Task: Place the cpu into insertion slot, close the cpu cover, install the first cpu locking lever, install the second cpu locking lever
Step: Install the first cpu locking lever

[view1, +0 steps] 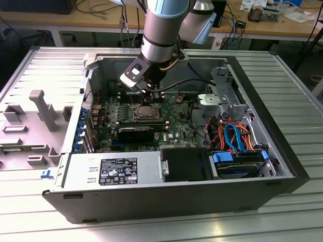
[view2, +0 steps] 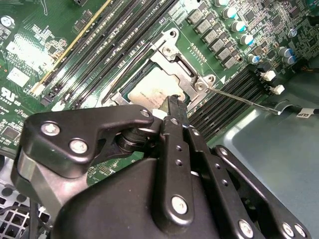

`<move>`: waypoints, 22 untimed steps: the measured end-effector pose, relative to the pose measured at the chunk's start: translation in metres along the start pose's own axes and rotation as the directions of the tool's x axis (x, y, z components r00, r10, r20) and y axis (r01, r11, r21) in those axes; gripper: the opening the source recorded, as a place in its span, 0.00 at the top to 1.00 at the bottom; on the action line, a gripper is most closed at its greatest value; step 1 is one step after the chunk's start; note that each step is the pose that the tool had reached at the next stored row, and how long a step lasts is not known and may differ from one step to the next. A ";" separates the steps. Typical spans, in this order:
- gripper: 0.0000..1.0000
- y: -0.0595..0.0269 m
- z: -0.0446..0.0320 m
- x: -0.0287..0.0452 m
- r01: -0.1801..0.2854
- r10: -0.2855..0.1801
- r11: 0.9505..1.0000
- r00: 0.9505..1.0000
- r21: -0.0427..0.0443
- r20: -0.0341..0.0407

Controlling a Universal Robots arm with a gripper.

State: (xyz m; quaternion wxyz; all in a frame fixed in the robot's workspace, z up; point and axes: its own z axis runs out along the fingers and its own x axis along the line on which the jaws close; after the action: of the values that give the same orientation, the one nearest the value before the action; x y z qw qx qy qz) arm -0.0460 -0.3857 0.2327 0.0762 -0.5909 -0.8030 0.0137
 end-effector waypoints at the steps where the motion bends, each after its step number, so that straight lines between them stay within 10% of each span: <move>1: 0.89 0.0000 0.0000 0.0000 0.002 -0.002 1.000 1.000 0.000 0.000; 22: 0.89 0.0000 0.0000 0.0000 0.036 -0.036 0.999 0.999 0.004 0.004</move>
State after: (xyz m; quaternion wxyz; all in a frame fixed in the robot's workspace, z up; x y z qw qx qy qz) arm -0.0460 -0.3857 0.2327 0.0759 -0.5760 -0.8138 0.0151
